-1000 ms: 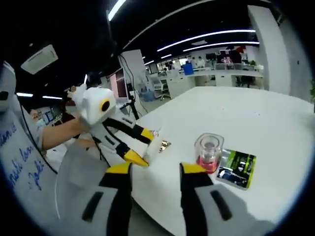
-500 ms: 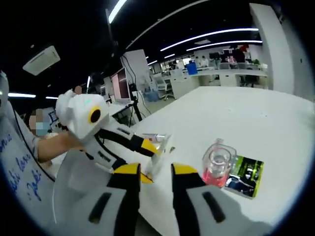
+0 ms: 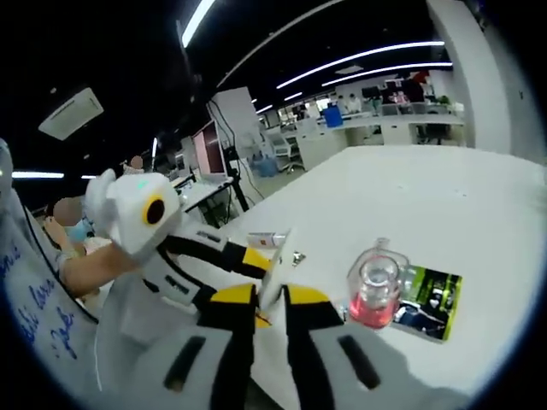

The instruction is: Arrange the skincare products in the storage area until every visible bottle or jar stands upright without overlapping.

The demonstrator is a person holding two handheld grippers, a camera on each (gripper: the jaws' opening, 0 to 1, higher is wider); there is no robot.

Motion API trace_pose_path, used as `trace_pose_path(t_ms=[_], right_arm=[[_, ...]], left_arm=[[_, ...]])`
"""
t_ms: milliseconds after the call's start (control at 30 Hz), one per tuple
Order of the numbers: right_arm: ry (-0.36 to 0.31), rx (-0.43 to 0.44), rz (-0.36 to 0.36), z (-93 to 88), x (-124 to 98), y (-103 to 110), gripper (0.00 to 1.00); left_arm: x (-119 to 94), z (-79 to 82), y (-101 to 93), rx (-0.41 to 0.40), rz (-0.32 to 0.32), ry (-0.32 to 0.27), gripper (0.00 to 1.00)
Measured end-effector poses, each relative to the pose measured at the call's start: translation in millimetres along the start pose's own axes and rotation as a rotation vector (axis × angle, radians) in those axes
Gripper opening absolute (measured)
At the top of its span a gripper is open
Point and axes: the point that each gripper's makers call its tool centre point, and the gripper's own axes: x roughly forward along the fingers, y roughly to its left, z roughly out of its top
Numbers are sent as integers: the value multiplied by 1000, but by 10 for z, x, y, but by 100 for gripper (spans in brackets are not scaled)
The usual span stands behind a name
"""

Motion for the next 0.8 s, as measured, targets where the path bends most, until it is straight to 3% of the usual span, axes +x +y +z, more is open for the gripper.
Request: trace_pose_path(t_ms=[433,467,500,667,800], right_arm=[[-10,-82,-7,62,52,-2,5],[-15,-88,10,74,55,4,5],[-21,-60,13,83,59,13,5],[-2,-105,12,48,73,9,4],[-12,-129,38,74,51,13,3]], left_arm=[[-15,-31,55,-32,61,-4,25],[-15,-51,43,4,52,6,25],[-1,-50,29,-4,58,-3,25],[12,-93,6,29,25,20,25],[-25,-60,23,24,-22,5,25]])
